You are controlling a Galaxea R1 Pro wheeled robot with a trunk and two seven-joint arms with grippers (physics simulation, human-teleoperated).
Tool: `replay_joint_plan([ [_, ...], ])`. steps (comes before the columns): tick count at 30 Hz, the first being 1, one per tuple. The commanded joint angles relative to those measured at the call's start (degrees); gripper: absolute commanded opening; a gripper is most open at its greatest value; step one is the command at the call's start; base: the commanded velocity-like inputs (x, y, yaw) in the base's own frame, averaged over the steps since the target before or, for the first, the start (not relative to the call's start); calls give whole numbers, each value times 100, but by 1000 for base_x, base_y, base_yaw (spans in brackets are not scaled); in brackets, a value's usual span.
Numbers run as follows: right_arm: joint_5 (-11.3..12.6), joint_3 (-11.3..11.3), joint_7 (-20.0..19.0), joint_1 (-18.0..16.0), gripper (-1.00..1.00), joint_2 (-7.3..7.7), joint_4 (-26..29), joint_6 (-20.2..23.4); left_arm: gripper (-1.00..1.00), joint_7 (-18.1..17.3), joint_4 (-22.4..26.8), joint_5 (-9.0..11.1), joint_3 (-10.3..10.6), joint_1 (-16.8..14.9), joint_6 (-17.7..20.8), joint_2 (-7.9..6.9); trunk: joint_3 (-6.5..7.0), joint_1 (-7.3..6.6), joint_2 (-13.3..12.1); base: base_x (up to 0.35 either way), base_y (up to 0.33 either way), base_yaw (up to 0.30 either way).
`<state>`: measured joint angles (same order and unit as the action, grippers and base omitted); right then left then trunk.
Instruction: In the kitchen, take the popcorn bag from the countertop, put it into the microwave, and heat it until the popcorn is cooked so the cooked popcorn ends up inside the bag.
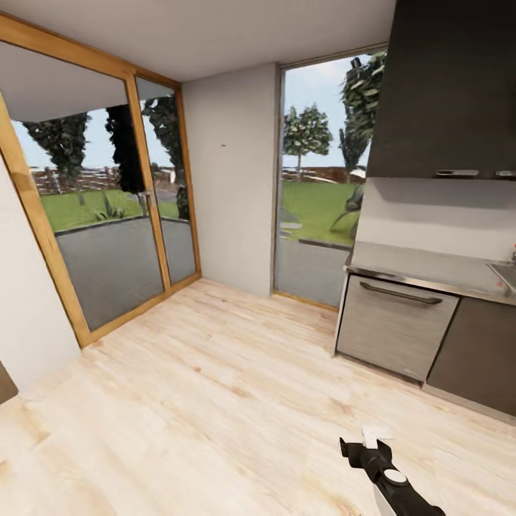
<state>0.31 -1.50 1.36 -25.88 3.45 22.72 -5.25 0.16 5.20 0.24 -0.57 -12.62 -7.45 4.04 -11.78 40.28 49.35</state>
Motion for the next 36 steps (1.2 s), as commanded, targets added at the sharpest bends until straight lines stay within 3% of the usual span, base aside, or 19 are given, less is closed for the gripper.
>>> replay_joint_plan([
  [1, 4, -9, 4, -5, 100, -2, -5, -20, 100, 2, -4, 3, -5, -4, -20, 0, 11, -22, -36, 0, 0, -300],
  [28, 2, -17, -14, -45, 100, -6, 116, 77, 100, 4, -4, 3, -80, -4, -20, 0, 495, -615, -1119, 0, 0, -300],
  [31, -34, -6, -8, -200, 100, -3, 976, 794, 100, 5, -5, 4, -83, 3, -20, 0, 549, -681, -1239, 0, 0, -300],
  [33, -50, 0, 0, -247, 100, -2, 2388, 1843, 100, 6, -9, 8, -87, 5, -20, 0, 585, -725, -1320, 0, 0, -300],
  [35, -52, -7, 2, -252, 100, -4, 3261, 2351, 100, 6, -10, 10, -92, 5, -20, 0, 621, -769, -1400, 0, 0, -300],
  [36, -53, -12, 3, -248, 100, -4, 3995, 2739, 100, 6, -10, 11, -91, 5, -20, 0, 639, -791, -1440, 0, 0, -300],
])
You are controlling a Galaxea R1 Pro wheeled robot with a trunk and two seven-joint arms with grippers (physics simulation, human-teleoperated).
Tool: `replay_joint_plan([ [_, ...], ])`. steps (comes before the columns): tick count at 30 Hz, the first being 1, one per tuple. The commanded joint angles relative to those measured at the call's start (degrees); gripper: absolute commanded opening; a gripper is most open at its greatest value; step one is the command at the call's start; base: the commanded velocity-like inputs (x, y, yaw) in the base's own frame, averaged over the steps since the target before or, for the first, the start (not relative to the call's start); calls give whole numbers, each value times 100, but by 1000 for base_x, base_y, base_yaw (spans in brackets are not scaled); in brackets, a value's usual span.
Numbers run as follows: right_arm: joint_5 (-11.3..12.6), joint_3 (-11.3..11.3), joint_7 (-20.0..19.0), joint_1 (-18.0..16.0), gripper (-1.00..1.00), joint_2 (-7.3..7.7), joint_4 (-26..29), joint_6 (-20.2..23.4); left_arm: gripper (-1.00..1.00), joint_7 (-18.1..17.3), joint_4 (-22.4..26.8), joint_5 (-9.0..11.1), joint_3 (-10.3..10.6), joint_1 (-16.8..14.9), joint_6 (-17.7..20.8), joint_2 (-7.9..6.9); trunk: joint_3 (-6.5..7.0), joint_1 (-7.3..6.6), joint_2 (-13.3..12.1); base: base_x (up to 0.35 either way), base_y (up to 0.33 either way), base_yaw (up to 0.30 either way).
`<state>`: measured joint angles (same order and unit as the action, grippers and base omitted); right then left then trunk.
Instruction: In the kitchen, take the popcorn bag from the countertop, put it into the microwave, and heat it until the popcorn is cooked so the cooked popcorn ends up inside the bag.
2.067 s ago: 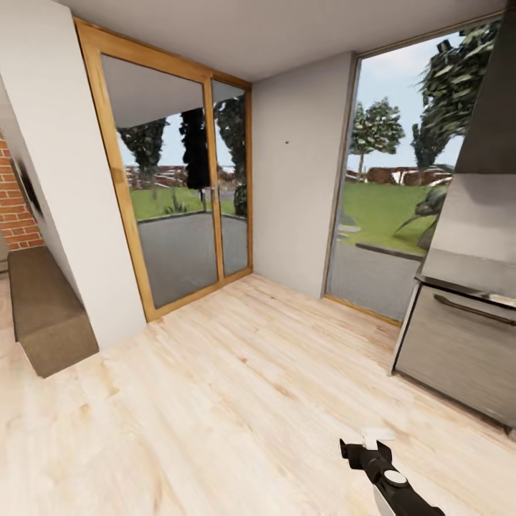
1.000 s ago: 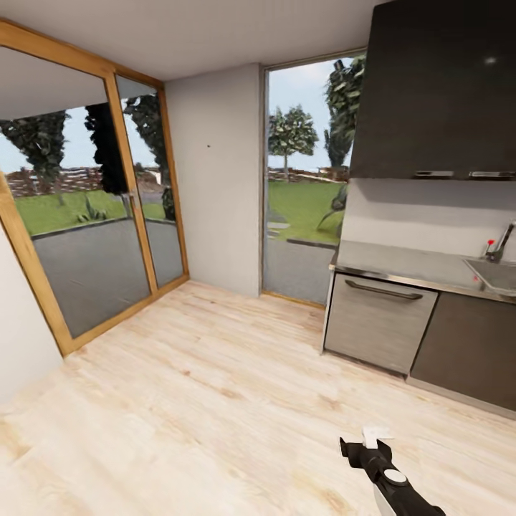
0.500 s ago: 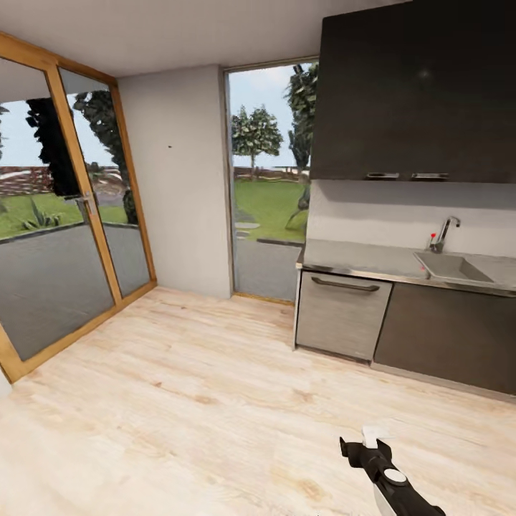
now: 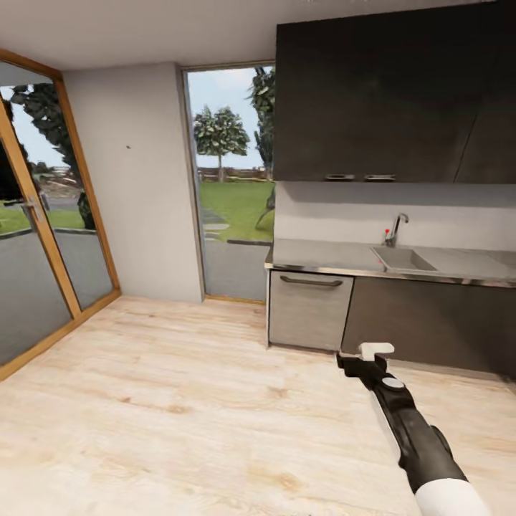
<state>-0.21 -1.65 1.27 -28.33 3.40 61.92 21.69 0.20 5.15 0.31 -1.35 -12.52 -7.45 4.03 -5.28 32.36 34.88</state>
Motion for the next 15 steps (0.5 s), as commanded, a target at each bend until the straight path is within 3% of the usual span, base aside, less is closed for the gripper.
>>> replay_joint_plan([
  [1, -2, -4, 14, -6, 100, 2, 471, 238, 100, 1, -4, 4, -12, -6, -20, 1, 7, -21, -33, 0, 0, -300],
  [7, 0, -11, 14, -65, 100, 3, 1376, 464, 100, 6, -2, 4, -6, -13, -20, 1, 115, -152, -273, 0, 0, -300],
  [15, -17, -1, 22, 9, 100, 64, 1529, 468, 100, 7, -4, 4, -12, -12, -20, 1, 258, -328, -594, 0, 0, -300],
])
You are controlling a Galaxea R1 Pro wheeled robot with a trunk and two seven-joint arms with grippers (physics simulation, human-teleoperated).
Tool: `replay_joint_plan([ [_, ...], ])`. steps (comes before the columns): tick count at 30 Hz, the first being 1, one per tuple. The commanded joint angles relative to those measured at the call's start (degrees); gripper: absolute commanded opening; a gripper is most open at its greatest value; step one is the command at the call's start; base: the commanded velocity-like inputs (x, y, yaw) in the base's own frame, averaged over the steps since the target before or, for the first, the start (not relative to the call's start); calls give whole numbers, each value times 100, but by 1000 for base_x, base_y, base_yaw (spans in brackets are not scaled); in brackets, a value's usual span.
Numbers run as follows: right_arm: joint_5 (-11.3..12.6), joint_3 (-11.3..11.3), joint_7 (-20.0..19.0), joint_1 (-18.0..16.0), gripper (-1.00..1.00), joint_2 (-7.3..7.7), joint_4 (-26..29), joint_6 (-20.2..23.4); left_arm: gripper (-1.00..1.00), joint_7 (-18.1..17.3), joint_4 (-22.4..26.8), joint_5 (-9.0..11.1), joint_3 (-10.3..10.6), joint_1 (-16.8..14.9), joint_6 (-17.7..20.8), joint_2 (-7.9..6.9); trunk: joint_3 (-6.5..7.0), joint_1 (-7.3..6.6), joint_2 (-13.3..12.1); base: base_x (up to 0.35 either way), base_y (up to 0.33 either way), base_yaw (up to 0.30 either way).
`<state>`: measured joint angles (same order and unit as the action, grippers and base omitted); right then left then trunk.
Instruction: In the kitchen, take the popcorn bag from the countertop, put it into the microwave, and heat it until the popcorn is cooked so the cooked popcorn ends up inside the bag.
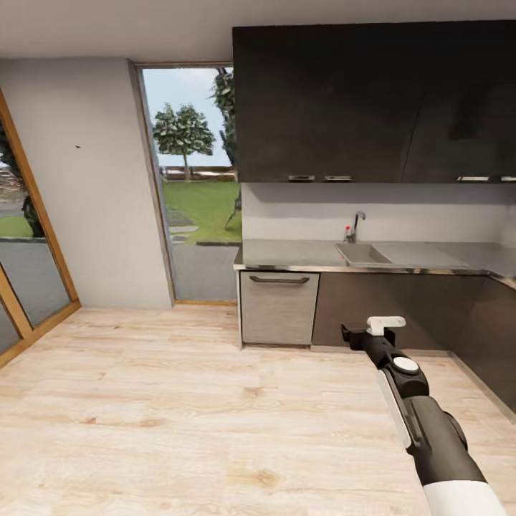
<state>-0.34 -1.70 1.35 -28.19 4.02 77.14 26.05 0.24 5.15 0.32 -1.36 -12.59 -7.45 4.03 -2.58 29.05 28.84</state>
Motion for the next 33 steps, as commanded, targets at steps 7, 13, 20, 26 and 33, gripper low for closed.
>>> replay_joint_plan([
  [7, -50, 21, 130, 13, 100, 0, 18, 32, 100, 3, -5, 3, -14, -7, -20, 1, 114, -151, -271, 0, 0, -300],
  [13, -92, 33, 173, 16, 100, -7, 7, 27, 100, 3, -5, 3, -14, 1, -20, 1, 222, -283, -512, 0, 0, -300],
  [20, -95, 23, 266, 15, 100, 14, -14, 15, 100, 3, -5, 3, -14, -1, -20, 1, 258, -327, -592, 0, 0, -300],
  [26, -90, 11, 278, 16, 100, 35, -12, 14, 100, 3, -5, 3, -14, -2, -20, 1, 258, -327, -592, 0, 0, -300],
  [33, -89, -34, 278, 16, 100, 46, -12, 22, 100, 1, -5, 1, -14, -1, -20, 1, 258, -327, -592, 0, 0, -300],
])
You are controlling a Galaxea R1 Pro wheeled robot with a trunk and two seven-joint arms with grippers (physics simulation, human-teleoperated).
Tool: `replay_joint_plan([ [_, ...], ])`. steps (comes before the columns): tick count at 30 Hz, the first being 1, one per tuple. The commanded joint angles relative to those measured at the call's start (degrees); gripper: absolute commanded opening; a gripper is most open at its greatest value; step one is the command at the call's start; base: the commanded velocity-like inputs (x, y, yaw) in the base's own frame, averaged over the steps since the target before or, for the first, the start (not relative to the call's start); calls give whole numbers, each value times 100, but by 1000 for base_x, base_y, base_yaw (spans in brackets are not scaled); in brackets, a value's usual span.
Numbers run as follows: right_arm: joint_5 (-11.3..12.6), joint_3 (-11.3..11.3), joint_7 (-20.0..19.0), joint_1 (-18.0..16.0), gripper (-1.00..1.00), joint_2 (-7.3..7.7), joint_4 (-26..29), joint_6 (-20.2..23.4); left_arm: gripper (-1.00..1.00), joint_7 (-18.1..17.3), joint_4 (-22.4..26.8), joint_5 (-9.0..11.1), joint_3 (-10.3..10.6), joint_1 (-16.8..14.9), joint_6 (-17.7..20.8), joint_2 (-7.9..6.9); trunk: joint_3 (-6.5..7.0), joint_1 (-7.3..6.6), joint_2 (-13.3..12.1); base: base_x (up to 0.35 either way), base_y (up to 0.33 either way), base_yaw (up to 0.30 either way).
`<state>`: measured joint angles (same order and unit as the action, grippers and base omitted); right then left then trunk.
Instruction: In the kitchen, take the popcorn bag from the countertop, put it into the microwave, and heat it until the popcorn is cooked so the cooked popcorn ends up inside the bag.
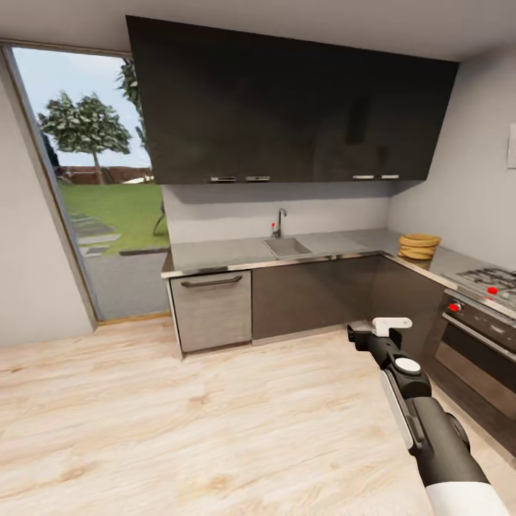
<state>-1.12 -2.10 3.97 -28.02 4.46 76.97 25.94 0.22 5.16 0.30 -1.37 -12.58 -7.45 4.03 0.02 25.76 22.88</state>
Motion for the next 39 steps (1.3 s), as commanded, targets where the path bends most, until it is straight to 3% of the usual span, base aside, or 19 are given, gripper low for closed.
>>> replay_joint_plan([
  [1, -11, -9, 16, -2, 100, 2, 8, 33, 100, -1, -6, -2, -7, 0, -24, 1, -2, 2, 4, 0, 0, -300],
  [9, -17, -27, 16, -2, 100, 2, 11, 34, 100, -12, -6, -41, 14, 35, -29, -10, -2, 2, 4, 37, 0, -300],
  [21, -20, -27, 16, -2, 100, 42, 11, 34, 100, -14, -6, -34, 35, 43, -35, -8, -2, 2, 4, 315, 0, -300],
  [30, -5, -29, 4, 3, 100, 187, 176, 42, 100, -14, -6, -39, 32, 45, -37, -2, -2, 2, 4, 31, 0, -300],
  [37, 11, -34, 1, 13, 100, 219, 331, 47, 100, -14, -6, -30, 29, 45, -37, -1, -2, 2, 4, 0, 0, -300],
  [39, 13, -162, 1, 13, 100, 221, 330, 49, 100, -14, -6, -23, 13, 45, -37, -4, -2, 2, 4, 0, 0, -300],
])
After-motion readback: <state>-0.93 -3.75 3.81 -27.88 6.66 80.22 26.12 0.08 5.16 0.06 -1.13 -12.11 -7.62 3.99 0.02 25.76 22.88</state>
